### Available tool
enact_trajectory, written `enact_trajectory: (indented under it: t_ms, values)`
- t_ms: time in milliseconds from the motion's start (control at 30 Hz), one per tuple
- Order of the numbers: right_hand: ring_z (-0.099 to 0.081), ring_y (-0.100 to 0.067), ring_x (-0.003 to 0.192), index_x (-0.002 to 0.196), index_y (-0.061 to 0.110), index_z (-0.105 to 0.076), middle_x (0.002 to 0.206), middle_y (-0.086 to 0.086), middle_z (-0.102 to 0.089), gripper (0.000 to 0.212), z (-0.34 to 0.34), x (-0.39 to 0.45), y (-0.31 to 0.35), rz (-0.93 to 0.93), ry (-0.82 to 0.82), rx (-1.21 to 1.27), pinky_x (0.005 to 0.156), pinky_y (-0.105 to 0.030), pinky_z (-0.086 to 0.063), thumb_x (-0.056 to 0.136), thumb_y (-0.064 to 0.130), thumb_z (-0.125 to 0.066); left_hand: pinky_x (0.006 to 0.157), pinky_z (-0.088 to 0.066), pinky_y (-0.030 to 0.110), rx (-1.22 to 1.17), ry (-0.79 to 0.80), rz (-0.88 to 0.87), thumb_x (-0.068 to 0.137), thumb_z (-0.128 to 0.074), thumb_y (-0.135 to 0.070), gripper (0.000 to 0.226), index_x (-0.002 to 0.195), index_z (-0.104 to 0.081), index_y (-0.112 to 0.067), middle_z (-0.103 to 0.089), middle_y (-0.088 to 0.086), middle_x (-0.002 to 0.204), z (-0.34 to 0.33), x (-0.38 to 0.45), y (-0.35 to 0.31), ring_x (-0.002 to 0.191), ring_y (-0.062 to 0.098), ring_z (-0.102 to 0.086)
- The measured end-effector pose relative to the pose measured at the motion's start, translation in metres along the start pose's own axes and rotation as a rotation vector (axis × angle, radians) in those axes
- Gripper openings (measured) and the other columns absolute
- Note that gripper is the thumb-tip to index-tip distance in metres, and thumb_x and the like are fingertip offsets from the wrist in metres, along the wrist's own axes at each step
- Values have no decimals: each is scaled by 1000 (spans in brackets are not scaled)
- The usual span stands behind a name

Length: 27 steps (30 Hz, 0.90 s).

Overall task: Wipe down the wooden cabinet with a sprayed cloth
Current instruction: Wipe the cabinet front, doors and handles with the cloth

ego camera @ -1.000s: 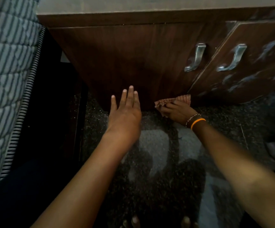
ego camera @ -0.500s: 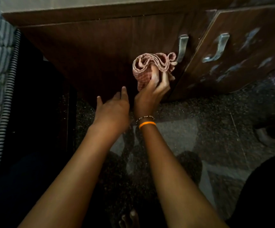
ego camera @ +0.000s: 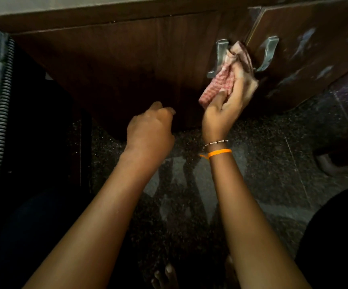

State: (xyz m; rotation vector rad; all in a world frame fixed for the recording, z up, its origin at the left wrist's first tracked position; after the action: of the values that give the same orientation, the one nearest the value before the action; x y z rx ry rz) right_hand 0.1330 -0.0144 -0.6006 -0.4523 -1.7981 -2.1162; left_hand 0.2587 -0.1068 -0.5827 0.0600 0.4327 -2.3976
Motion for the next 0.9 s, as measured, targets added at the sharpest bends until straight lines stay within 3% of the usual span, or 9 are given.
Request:
enact_trajectory:
  t_ms: [233, 300, 433, 600, 667, 767, 833, 900]
  values:
    - [-37, -19, 92, 103, 13, -70, 105, -9, -51, 64, 16, 20, 10, -44, 61, -129, 85, 0, -26, 56, -15, -39, 77, -52, 44, -78, -184, -76, 86, -48, -4, 43, 125, -56, -21, -54, 6, 117, 14, 5, -23, 96, 34, -61]
    - [-37, -20, 90, 102, 16, -70, 106, -11, -54, 63, 16, 21, 11, 9, 77, -199, 83, -5, -29, 55, -13, -39, 76, -52, 43, -83, -231, -92, 85, -47, -2, 44, 124, -56, -21, -55, 5, 116, 18, 5, -29, 94, 33, -62]
    - [-40, -26, 94, 96, 23, -69, 108, -9, -59, 48, 16, 27, 11, 195, 154, -468, 78, -35, -35, 60, -4, -51, 76, -52, 44, -70, -298, -113, 84, -45, -1, 48, 126, -54, -21, -56, 5, 116, 25, 8, -41, 93, 32, -62]
    - [-40, -27, 95, 100, 23, -67, 108, -11, -60, 42, 20, 24, -5, 323, 238, -561, 76, -35, -32, 68, -1, -55, 76, -51, 42, -19, -295, -152, 81, -49, 0, 57, 135, -44, -18, -55, 6, 120, 18, 8, -53, 94, 30, -63]
    - [-46, -34, 95, 106, 14, -64, 109, -17, -55, 48, 15, 9, -27, 198, 270, -463, 79, -31, -33, 66, -9, -52, 75, -49, 41, 21, -295, -172, 80, -51, 0, 63, 139, -37, -16, -53, 7, 123, 12, 8, -59, 93, 29, -63]
    - [-47, -29, 106, 123, 5, -50, 116, -12, -42, 54, -1, -19, -61, -187, 251, -120, 93, -25, -38, 73, -13, -52, 74, -44, 38, 59, -307, -158, 83, -48, -6, 71, 147, -20, -16, -50, 9, 124, 9, 6, -63, 87, 28, -62]
    - [-44, -26, 114, 130, 0, -39, 123, -15, -37, 57, -10, -32, -65, -415, 206, 53, 103, -37, -40, 75, -10, -48, 77, -43, 38, 82, -321, -164, 87, -33, -22, 68, 150, -8, -21, -47, 9, 124, 13, 2, -67, 85, 26, -60]
    - [-42, -27, 113, 129, -5, -38, 124, -23, -38, 54, -12, -33, -54, -466, 146, 104, 101, -44, -39, 76, 0, -47, 79, -41, 40, 65, -294, -171, 80, -12, -45, 72, 149, -2, -28, -44, 10, 124, 15, -1, -69, 86, 24, -57]
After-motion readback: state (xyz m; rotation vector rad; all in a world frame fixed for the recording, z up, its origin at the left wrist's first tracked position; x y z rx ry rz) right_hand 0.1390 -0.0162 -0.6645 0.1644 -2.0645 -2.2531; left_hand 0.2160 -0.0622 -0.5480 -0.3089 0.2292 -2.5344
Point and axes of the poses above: each hand's wrist, its own x-axis towards the middle knuckle, its own z-axis out of the back of the hand, y = z × x, the point moved 7 cm from there along x, towards the middle knuckle
